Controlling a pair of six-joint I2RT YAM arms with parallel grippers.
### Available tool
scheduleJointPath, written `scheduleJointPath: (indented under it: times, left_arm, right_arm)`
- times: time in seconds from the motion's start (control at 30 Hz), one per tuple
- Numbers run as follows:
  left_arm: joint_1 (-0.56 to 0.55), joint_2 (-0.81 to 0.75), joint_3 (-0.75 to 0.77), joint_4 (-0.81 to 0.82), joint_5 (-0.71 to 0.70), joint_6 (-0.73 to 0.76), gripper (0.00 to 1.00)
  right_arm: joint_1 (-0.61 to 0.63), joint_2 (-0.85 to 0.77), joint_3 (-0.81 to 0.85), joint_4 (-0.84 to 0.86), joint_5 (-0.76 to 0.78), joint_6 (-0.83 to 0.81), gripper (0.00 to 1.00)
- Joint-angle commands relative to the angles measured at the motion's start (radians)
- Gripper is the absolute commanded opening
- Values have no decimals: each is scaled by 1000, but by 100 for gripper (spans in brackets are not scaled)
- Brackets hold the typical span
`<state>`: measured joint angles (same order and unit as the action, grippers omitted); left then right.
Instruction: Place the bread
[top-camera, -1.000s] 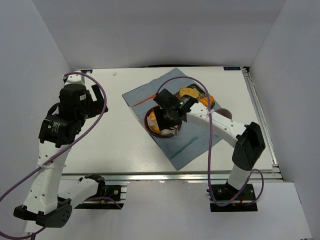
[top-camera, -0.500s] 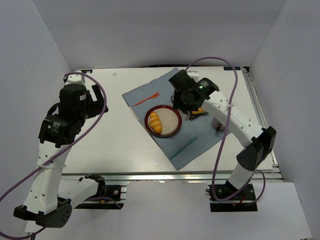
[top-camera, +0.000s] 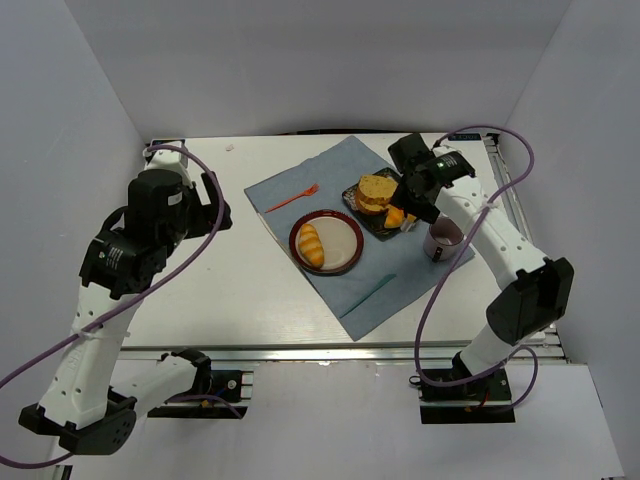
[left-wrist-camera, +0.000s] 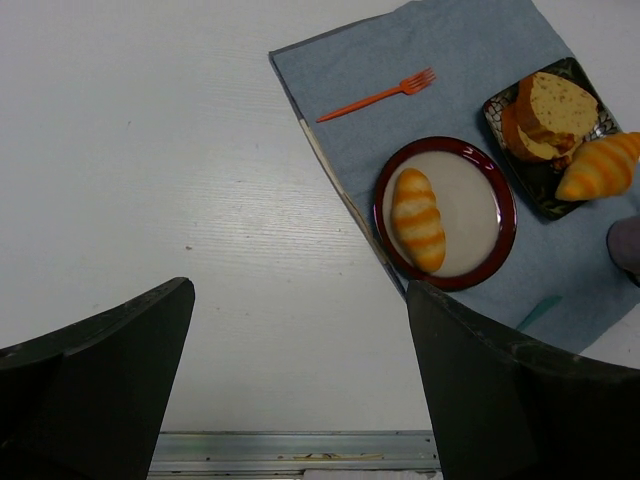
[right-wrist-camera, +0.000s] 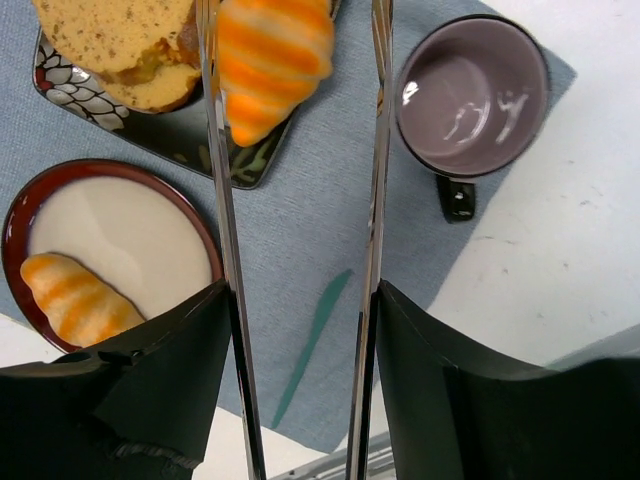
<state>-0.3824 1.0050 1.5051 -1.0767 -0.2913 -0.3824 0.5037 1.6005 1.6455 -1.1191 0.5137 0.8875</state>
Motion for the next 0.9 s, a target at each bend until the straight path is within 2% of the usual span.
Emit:
scheduleJointPath:
  times: [0.0,0.23,0.67,0.8,0.87]
  left_arm:
    - [-27,-19,44,17,-17,5,98]
    - [-49,-25,61,6,-77,25,98]
    - [-55,-22,52,1,-98,27,98]
    - [-55,-19,50,3,-101,27,98]
    - [-55,-17,50,3,-104,28,98]
  right_arm:
    - [-5,33,43,58,-21,30,63]
    - [-14,38,-38,122,-76,28,63]
    - [-37,68,-122,180,-124,18,64]
    - [-40,73,-144,189,-135,13,61]
    - [-40,73,-150,196,-142,13,56]
